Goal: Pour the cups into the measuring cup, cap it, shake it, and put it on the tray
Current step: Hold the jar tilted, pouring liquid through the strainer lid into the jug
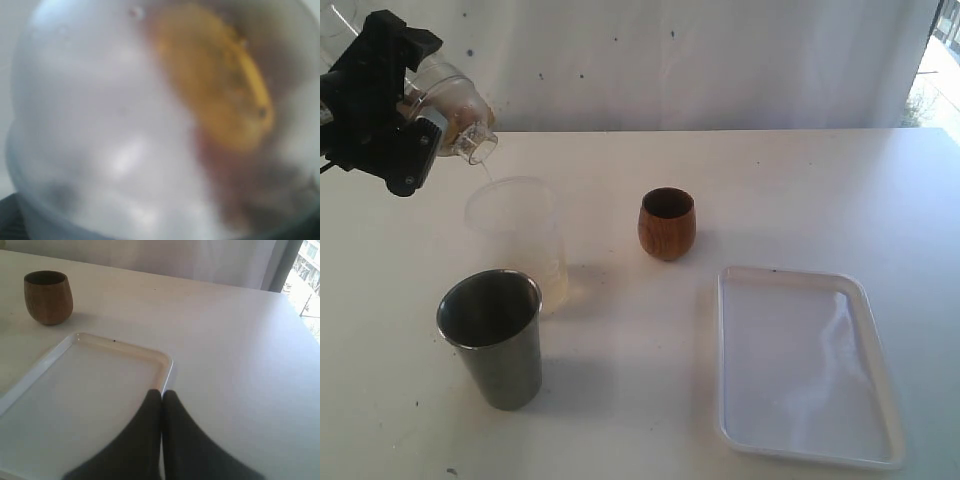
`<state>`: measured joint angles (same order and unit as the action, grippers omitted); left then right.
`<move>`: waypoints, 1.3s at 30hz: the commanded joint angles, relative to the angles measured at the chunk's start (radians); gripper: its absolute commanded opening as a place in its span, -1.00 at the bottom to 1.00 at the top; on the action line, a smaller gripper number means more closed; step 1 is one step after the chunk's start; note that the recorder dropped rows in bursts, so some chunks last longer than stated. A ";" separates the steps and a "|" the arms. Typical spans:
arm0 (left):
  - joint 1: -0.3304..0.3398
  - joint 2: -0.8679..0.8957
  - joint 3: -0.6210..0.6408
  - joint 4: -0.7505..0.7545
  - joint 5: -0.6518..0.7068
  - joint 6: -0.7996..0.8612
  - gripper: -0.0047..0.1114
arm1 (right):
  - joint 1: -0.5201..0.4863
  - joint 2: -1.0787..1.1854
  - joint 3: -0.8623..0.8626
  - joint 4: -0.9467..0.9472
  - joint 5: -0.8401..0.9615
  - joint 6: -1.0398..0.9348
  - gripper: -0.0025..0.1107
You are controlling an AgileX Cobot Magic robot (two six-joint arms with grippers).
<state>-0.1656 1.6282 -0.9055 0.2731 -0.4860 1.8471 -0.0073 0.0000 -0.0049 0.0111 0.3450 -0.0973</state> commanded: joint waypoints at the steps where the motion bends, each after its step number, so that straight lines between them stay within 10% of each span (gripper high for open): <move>1: 0.001 -0.011 -0.016 0.001 -0.045 -0.006 -0.92 | -0.003 0.000 0.005 -0.004 -0.003 0.004 -0.96; 39: 0.001 -0.011 -0.016 0.003 -0.041 0.011 -0.92 | -0.003 0.000 0.005 -0.004 -0.003 0.004 -0.96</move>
<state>-0.1656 1.6282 -0.9072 0.2731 -0.4860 1.8581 -0.0073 0.0000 -0.0049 0.0111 0.3450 -0.0973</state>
